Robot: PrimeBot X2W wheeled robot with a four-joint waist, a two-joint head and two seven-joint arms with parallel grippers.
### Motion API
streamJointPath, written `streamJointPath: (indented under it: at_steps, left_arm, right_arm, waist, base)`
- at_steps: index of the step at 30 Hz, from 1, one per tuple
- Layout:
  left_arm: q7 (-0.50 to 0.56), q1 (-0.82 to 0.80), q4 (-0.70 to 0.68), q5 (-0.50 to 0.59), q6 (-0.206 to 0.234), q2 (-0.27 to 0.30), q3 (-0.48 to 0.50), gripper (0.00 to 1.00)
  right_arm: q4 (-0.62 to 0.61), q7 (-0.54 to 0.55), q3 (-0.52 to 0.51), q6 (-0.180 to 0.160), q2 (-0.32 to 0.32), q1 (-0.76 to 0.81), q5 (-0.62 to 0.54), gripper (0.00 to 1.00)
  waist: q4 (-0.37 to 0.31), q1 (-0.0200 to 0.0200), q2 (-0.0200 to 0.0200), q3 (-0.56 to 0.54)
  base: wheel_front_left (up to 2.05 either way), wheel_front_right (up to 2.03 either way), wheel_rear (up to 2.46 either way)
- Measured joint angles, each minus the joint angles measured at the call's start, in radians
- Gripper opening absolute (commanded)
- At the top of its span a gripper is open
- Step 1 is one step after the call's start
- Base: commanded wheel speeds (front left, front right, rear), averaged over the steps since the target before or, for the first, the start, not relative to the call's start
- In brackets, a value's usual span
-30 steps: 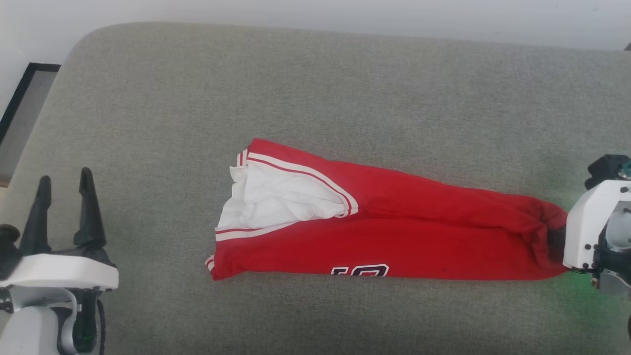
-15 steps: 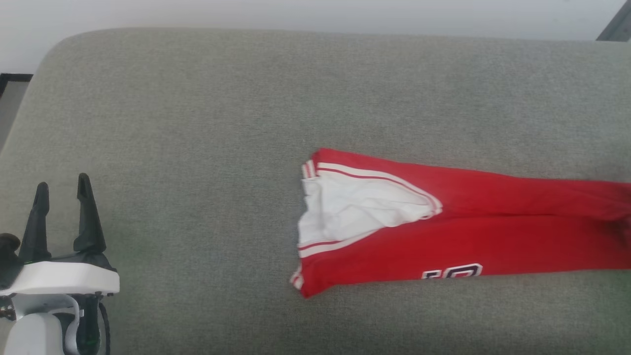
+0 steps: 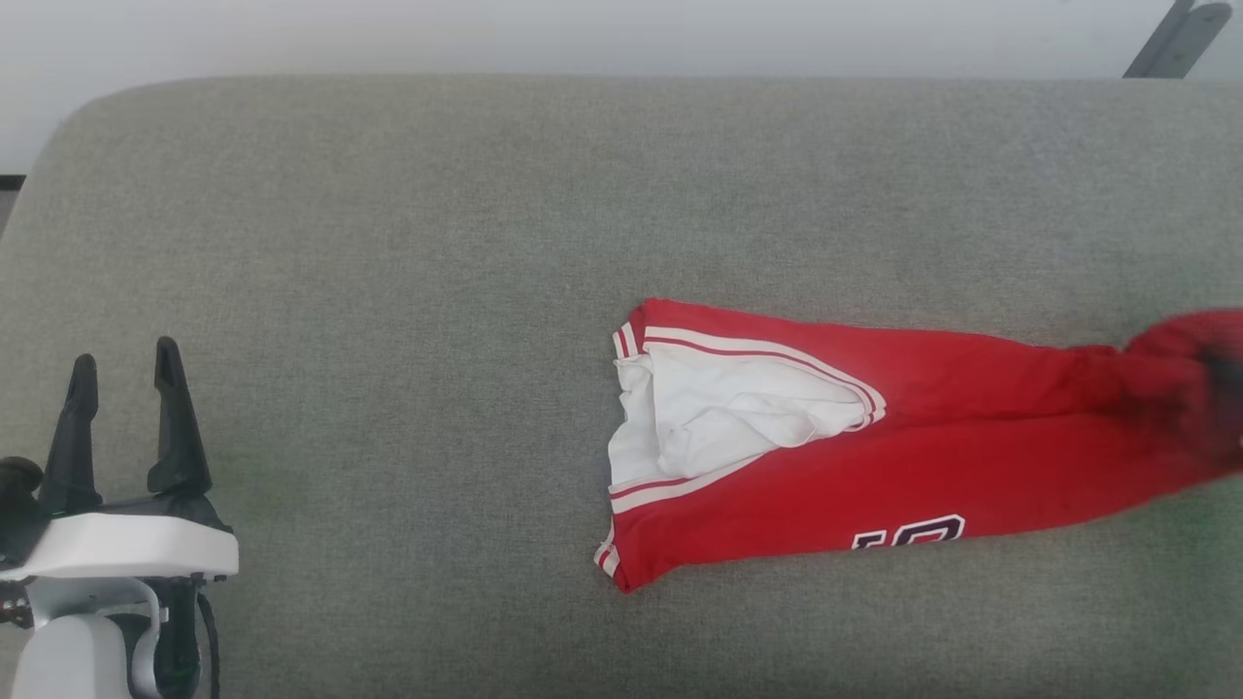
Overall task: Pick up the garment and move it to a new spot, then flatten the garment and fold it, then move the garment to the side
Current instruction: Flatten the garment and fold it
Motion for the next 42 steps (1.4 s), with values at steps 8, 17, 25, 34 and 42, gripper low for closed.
streamJointPath:
  at_steps: [8,17,25,34,42]
  left_arm:
    - [0.0,0.005,0.004,-0.003,0.0,-0.005,-0.023,1.0]
    - [0.0,-0.003,0.023,-0.008,0.0,-0.012,-0.078,1.0]
    - [0.0,-0.026,0.047,-0.015,0.0,-0.023,-0.137,1.0]
    - [0.0,-0.043,0.059,-0.024,0.0,-0.028,-0.163,1.0]
    - [0.0,-0.038,0.059,-0.031,0.0,-0.026,-0.142,1.0]
  right_arm:
    - [-0.251,0.06,0.112,0.0,0.08,0.041,0.063,0.0]
    - [-0.287,0.058,0.283,0.0,0.213,0.009,0.053,0.0]
    - [-0.179,0.005,0.415,0.0,0.284,-0.053,0.031,0.0]
    - [-0.016,-0.066,0.487,0.0,0.318,-0.115,-0.003,0.33]
    - [0.003,-0.077,0.557,0.0,0.32,-0.155,0.029,1.0]
  waist:
    - [0.013,0.0,0.0,-0.026]
    - [0.079,0.0,0.0,-0.043]
    - [0.152,0.0,0.0,-0.053]
    - [0.2,0.0,0.0,-0.053]
    - [0.19,-0.0001,0.0,-0.062]
  base:
    - [0.0,0.0,0.0]
    - [0.0,0.0,0.0]
    - [0.0,0.0,0.0]
    - [0.0,0.0,0.0]
    - [0.0,0.0,0.0]
